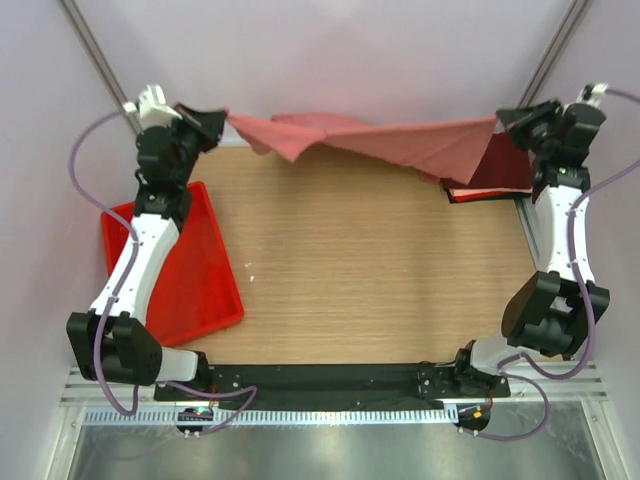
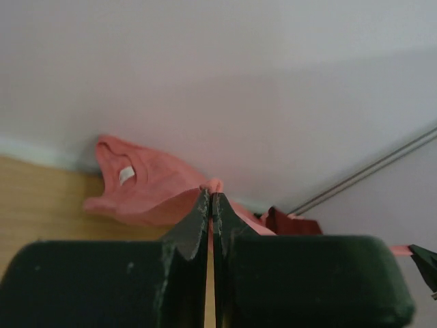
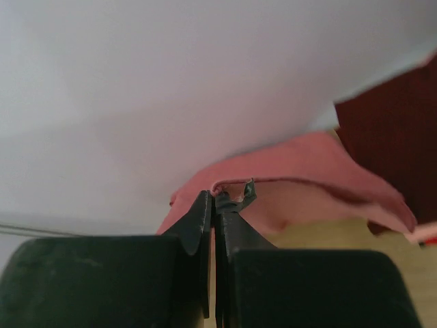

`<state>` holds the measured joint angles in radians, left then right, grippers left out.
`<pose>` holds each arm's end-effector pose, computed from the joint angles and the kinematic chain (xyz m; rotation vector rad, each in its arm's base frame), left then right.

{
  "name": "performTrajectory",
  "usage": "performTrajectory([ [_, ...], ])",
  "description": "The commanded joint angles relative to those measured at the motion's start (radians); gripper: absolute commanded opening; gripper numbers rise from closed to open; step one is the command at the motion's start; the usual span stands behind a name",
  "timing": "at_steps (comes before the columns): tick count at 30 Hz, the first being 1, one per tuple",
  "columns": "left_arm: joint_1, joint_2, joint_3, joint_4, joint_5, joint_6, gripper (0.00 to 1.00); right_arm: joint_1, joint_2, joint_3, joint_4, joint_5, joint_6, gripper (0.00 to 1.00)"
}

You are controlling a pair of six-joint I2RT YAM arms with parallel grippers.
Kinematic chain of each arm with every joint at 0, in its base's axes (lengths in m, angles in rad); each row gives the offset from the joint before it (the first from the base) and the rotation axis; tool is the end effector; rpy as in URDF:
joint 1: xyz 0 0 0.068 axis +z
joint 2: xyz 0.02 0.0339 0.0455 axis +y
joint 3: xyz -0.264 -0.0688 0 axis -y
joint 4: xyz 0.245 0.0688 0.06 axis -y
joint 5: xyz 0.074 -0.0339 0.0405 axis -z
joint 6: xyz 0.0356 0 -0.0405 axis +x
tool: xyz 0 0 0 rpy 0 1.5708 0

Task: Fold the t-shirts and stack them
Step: Flatten the tshirt out

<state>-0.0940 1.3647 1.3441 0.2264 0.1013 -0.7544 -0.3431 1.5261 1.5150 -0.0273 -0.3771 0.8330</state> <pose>0.3175 -0.0336 0.4492 -0.3732 1.3594 -0.7774 0.3443 -0.1091 0.4304 0.6521 1.5149 0.6789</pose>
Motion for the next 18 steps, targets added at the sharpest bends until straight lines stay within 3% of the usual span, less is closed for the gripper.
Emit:
performTrajectory([
  [1,0.0,-0.093,-0.149,0.048,0.008,0.013,0.0,-0.004,-0.116,-0.107,-0.169,-0.005,-0.028,0.01],
  [4,-0.004,-0.18,-0.273,-0.025,0.023,0.052,0.0,-0.005,-0.161,-0.224,-0.501,0.151,-0.012,0.01],
  [9,-0.036,-0.227,-0.378,-0.165,-0.042,0.018,0.0,-0.001,-0.282,-0.441,-0.491,0.15,0.0,0.01],
  [13,-0.041,-0.225,-0.404,-0.223,-0.051,-0.037,0.0,0.009,-0.32,-0.475,-0.537,0.184,-0.067,0.01],
  [18,-0.042,-0.271,-0.396,-0.426,-0.138,-0.049,0.0,0.032,-0.391,-0.57,-0.638,0.263,-0.071,0.01],
])
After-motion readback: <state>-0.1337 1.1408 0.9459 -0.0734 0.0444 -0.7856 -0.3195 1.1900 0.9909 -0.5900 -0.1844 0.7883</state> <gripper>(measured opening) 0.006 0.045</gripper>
